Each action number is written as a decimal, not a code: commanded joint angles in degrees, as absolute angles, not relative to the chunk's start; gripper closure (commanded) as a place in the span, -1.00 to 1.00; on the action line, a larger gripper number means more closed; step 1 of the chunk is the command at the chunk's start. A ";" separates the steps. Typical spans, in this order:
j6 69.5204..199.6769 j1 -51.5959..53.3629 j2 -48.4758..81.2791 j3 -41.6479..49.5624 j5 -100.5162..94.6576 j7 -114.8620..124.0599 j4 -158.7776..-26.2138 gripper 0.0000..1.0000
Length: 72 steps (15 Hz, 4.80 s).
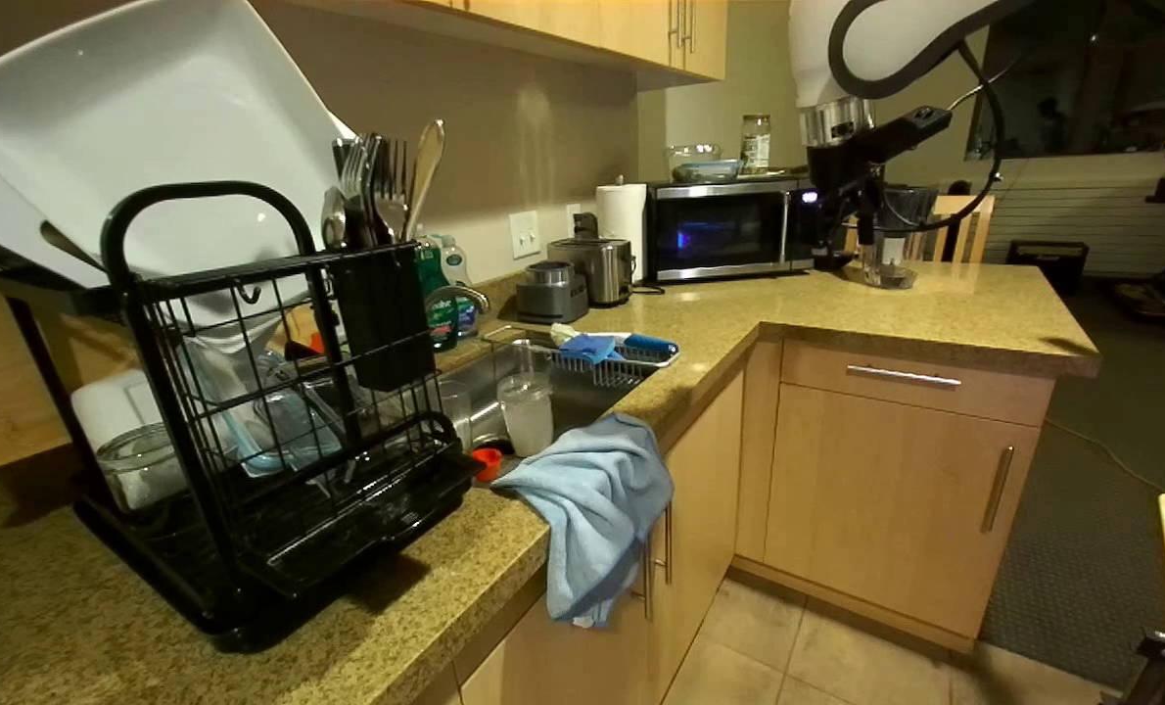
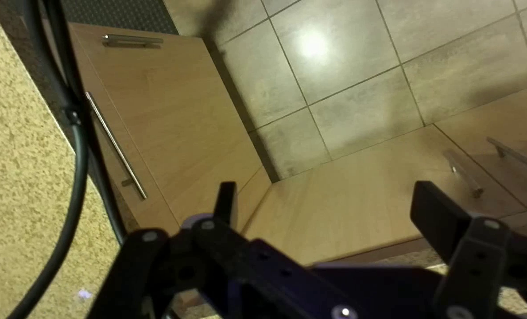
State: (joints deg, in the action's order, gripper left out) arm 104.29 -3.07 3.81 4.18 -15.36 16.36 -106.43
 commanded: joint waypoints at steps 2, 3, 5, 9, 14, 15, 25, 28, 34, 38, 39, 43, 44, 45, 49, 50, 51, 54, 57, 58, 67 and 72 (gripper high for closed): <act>104.03 -4.07 9.49 6.09 -16.25 20.04 -102.01 -1.00; 104.26 -4.11 10.26 6.53 -16.59 19.72 -101.68 -1.00; 104.20 -4.10 11.79 7.42 -17.28 19.56 -100.91 -1.00; 104.19 -4.44 14.03 9.01 -18.32 19.02 -99.80 -1.00; 104.08 -4.65 14.35 9.72 -18.13 17.94 -100.29 -1.00; 104.08 -4.71 14.42 9.77 -18.24 17.88 -100.29 -1.00; 104.07 -4.66 14.44 9.68 -18.23 17.89 -100.29 -1.00; 104.07 -4.66 14.44 9.68 -18.23 17.89 -100.29 -1.00; 103.76 -5.46 17.11 10.49 -18.02 18.04 -98.35 -1.00; 104.92 -5.23 16.99 10.54 -19.68 17.26 -98.87 -1.00; 104.92 -5.31 17.22 10.44 -19.78 16.22 -98.68 -1.00; 104.75 -5.52 18.41 10.76 -23.13 12.71 -97.91 -1.00; 104.60 -5.58 19.03 11.05 -24.67 12.65 -97.43 -1.00; 104.83 -5.57 19.05 11.17 -25.60 12.92 -97.35 -1.00; 104.19 -5.32 18.52 11.05 -25.49 14.87 -97.82 -1.00; 104.19 -5.32 18.54 11.05 -25.51 14.87 -97.71 -1.00; 104.19 -5.32 18.54 11.05 -25.52 14.86 -97.66 -1.00; 104.19 -5.32 18.54 11.06 -25.53 14.86 -97.65 -1.00; 104.19 -5.32 18.54 11.06 -25.53 14.86 -97.65 -1.00; 104.19 -5.32 18.54 11.06 -25.53 14.86 -97.65 -1.00; 106.87 -5.96 23.53 11.26 -25.15 15.04 -97.76 -1.00; 112.17 -6.02 27.84 13.44 -25.29 21.10 -97.31 -1.00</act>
